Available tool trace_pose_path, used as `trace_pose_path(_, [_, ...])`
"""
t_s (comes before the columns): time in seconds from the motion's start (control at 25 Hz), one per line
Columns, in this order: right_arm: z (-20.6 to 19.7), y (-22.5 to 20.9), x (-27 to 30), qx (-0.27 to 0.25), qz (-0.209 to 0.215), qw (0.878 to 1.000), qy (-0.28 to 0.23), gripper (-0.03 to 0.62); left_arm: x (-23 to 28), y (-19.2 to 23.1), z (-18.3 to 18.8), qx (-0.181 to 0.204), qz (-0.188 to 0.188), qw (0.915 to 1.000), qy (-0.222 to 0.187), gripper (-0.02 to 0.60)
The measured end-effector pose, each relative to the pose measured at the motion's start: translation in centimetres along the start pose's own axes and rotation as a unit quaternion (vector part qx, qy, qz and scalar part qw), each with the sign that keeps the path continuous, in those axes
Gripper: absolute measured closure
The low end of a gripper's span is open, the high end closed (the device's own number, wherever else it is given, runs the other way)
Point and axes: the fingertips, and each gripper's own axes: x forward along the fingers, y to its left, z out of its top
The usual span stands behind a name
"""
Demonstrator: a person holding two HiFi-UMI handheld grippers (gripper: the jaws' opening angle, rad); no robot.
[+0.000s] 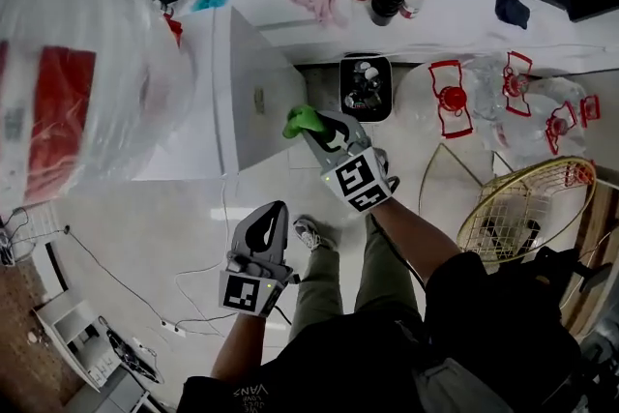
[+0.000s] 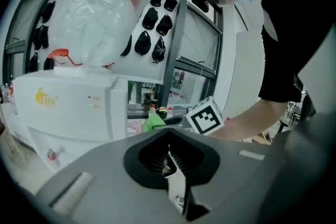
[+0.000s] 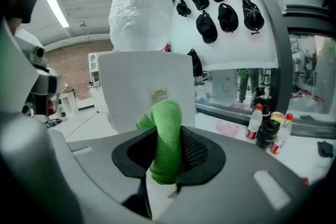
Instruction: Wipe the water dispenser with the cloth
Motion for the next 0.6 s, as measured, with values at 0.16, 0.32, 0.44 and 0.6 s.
trace_pose_path(0.16, [-2.4,4.4,-0.4,-0.002,0.035,0.999,0.01,0.48,0.2,-0.4,-0.2,0.011,-0.007,0.9999,0.002,0.58])
trace_pose_path(0.32, [-3.6,7.3,0.9,-0.015,0.063,0.998,0.023,0.479,0.2,-0.1,-0.2,0.011,-0.001,0.9999,-0.004,0.58])
trace_pose_path(0.44, [-3.5,7.7,2.4,-0.026,0.068,0.997,0.032,0.479,0.4,0.3,-0.1,0.005,0.007,0.9999,-0.008,0.58])
trace_pose_path(0.6, [-2.6,5.8,4.1,-0.029,0.058,0.997,0.045,0.479,0.6,0.8,0.3,-0.007,0.024,0.9996,-0.009,0.58])
